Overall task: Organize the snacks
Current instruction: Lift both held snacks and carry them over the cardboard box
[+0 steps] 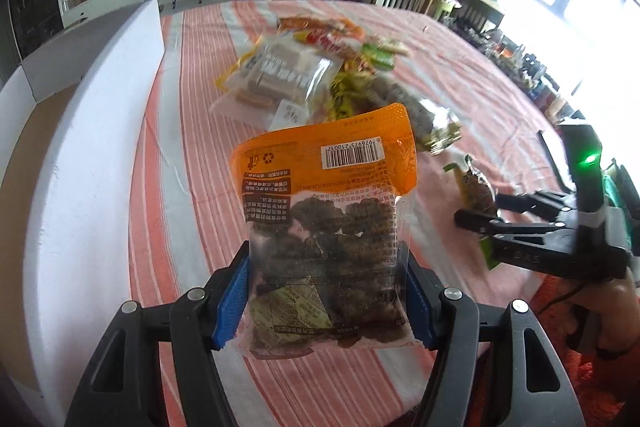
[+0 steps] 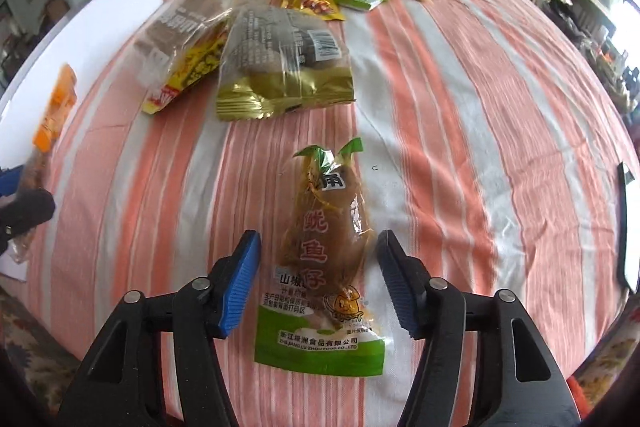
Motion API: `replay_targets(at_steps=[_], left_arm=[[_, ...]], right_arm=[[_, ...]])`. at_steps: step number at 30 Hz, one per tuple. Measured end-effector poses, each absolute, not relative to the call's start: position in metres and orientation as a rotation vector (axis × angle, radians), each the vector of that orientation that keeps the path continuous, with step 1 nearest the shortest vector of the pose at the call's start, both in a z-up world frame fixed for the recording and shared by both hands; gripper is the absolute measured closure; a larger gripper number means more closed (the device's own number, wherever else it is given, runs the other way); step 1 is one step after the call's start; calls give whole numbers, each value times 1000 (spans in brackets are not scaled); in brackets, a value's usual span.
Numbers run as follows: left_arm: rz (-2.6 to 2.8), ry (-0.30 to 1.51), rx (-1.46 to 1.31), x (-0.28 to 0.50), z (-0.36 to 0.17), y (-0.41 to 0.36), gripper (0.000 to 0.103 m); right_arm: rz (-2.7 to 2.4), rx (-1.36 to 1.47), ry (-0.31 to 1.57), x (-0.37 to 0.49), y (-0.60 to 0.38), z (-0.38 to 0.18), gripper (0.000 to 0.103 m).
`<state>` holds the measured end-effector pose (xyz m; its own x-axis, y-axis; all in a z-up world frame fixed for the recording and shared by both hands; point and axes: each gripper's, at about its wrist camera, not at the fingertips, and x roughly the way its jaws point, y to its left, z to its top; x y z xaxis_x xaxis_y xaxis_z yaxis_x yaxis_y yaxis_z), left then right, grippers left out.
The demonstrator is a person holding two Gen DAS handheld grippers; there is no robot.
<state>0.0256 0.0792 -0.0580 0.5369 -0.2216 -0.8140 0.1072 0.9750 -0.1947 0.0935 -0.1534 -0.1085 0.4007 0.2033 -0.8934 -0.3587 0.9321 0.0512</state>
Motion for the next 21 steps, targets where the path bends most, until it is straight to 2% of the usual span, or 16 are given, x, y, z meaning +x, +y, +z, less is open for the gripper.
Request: replay_targets(at_steps=[2,3,5,9,13,14,15,16,21], left_arm=[[-205,967,-128,22,-48,81,37],[-207,956,-132,20,-43,82,37],[-211,940,-147,17,-34,86,37],[-195,917,-172,13,-24,98,37],[-195,893,-218,6,-14,109,37],[-195,888,-230,5,-11,113,37],[-190,882,-239,4,-8,117,37],[-182,874,-244,3,-5,121,37],[-144,848,-264,-2,0,140,37]], right_arm=[[361,-137,1116,92,-160,-107,52],[360,-108,1122,92,-165,-107,65],[389,17,1148,95,-182,-104,65],[383,92,1162,96,-201,-102,66],[446,323,1144,98,-225,-93,68],[456,349,1134,98,-229,-89,87],[472,386,1121,98,-234,-83,102],[485,423,1115,98,-238,-79,97],[459,379,1089,103,-239,-66,98]])
